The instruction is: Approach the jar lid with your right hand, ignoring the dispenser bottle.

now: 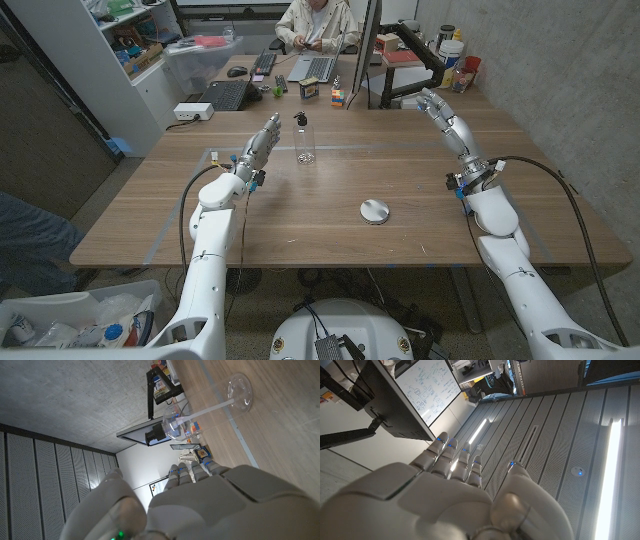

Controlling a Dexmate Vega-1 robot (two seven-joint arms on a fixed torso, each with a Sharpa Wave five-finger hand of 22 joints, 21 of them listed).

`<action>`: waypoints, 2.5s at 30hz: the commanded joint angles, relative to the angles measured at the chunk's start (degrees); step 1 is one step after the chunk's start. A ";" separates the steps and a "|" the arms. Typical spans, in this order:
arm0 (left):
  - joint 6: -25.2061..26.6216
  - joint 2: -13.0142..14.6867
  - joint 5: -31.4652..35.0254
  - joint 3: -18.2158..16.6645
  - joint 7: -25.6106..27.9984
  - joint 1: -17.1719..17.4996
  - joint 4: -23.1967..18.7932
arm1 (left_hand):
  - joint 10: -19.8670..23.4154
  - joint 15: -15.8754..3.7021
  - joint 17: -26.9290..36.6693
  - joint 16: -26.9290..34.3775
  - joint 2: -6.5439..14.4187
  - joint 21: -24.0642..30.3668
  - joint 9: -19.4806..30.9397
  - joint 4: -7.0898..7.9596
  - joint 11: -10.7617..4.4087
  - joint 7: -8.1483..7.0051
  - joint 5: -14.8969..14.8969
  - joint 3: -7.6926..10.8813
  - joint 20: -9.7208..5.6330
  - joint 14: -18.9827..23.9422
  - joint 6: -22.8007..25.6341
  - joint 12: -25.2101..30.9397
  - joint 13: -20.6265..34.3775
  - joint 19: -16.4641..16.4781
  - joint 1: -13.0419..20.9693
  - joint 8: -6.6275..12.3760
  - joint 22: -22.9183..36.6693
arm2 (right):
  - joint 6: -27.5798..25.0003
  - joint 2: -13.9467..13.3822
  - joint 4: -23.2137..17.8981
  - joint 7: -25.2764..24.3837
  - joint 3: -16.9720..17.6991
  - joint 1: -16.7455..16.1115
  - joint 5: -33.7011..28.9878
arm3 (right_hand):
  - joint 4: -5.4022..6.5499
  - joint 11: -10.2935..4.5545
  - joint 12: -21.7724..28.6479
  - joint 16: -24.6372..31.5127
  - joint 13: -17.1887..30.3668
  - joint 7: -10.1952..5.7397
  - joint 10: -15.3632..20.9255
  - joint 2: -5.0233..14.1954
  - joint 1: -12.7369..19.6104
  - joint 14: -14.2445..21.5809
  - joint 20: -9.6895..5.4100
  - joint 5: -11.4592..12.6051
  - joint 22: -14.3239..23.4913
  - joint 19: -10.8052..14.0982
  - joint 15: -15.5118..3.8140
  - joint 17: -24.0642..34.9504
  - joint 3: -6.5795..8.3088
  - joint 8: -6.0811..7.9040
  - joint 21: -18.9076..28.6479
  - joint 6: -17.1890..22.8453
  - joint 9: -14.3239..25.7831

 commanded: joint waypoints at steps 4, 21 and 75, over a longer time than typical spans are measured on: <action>0.08 -0.36 0.26 0.05 0.49 0.00 0.18 | -0.32 -0.05 0.28 0.04 0.62 -0.16 0.21 -0.11 -0.35 0.24 0.27 -0.13 -0.64 -0.51 0.51 0.01 0.07 -0.71 0.26 0.27 0.33 | 3.66 0.25 1.66 -2.00 0.57 0.30 -3.45 | -0.42 -1.21 0.41 -0.13 0.26 -1.53 0.24 -0.43 -0.25 -0.20 -3.08 0.47 0.20 1.05 -3.83 0.22 0.15 1.04 -0.06 2.25 0.13; -0.33 -0.45 -0.01 -0.28 0.86 -0.24 0.81 | -0.25 0.05 0.29 0.05 0.76 -0.15 0.22 -0.13 -0.23 0.24 0.25 -0.28 -0.62 -0.60 0.55 0.06 0.08 -0.74 0.33 0.24 0.34 | 7.26 0.33 2.84 -3.76 1.14 1.23 -8.33 | -0.68 -2.23 0.24 -0.21 0.25 -2.71 0.45 -0.31 -0.32 -0.42 -1.92 0.99 0.27 1.68 -3.69 0.23 0.14 2.09 -0.57 6.65 0.18; 0.78 0.10 -0.19 -1.17 -0.19 2.41 -2.28 | -0.32 0.23 0.31 0.12 1.15 -0.14 0.25 -0.21 -0.21 0.30 0.17 -0.80 -0.51 -0.67 0.61 0.09 0.08 -0.89 0.55 0.15 0.36 | 13.65 1.68 -4.45 -16.05 6.25 -2.07 -33.47 | -1.18 -2.99 0.23 -0.17 0.28 -2.90 1.15 -0.44 -0.25 0.06 -1.65 1.81 0.32 1.83 -4.24 0.26 0.10 0.93 -1.29 6.09 0.16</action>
